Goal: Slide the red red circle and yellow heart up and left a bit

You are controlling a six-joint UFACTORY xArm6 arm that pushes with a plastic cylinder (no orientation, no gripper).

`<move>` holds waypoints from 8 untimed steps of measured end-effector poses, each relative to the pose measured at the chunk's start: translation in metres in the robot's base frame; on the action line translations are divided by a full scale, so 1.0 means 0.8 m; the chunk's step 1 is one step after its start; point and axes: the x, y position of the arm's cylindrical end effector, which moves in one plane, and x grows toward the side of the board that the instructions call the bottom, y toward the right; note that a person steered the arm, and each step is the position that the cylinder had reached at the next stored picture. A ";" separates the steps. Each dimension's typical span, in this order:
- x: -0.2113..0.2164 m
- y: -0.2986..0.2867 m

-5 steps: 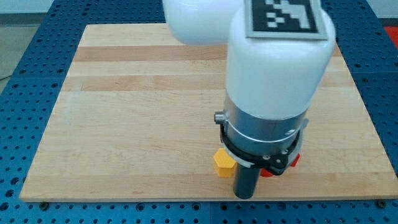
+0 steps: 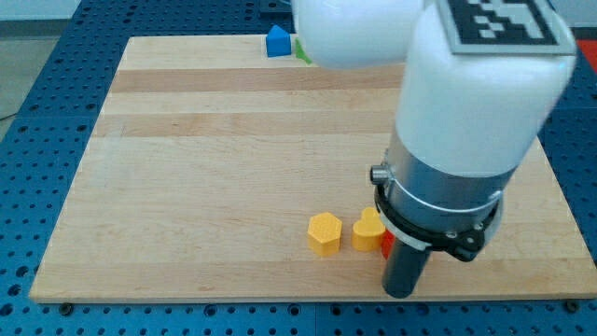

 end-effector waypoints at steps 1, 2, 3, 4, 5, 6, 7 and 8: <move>-0.002 0.040; -0.015 0.051; -0.024 0.051; -0.024 0.051; -0.024 0.042; -0.023 0.035; -0.023 0.021; -0.023 0.015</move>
